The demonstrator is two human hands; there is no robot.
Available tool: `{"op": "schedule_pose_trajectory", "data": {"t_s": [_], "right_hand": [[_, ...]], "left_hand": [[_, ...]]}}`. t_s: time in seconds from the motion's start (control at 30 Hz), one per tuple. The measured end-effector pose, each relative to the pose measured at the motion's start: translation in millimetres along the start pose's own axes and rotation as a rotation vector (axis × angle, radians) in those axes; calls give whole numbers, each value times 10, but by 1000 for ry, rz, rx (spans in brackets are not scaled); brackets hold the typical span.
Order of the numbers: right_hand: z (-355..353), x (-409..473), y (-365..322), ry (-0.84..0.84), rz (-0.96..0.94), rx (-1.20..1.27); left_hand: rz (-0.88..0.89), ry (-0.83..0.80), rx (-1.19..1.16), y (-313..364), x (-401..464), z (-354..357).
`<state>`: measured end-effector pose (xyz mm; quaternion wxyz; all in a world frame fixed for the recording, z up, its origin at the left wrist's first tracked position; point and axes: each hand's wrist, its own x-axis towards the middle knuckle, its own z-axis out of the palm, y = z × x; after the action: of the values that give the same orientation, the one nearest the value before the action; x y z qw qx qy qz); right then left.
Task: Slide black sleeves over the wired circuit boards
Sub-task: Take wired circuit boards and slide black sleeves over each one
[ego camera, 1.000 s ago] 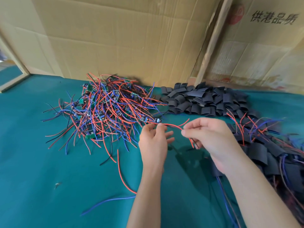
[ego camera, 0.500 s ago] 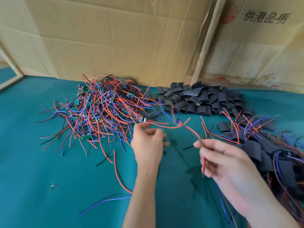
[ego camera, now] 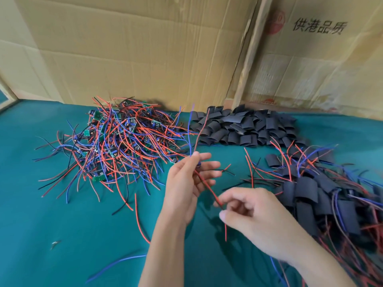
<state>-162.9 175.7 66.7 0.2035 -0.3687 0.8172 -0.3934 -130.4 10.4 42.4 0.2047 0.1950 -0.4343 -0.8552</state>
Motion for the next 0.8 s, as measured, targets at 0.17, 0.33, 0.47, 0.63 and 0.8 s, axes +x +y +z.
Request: {"op": "schedule_pose_trajectory", "data": {"t_s": [0.17,0.33,0.47,0.63,0.8], "right_hand": [[-408,565,-35,81,87,-93],[-596,1415,147,427,240,-468],[-486,1670,383,416,249,-754],[-496,1707,466,572,163,-794],[-578,1552,360,659,181,-632]], "left_hand": [[-22,101,23,-9,22,27],[19,101,139,-40,-5,19],[29,98,184,-32,-12,17],[21,107,218,-35,5,7],[56,103,251,-62,20,19]]}}
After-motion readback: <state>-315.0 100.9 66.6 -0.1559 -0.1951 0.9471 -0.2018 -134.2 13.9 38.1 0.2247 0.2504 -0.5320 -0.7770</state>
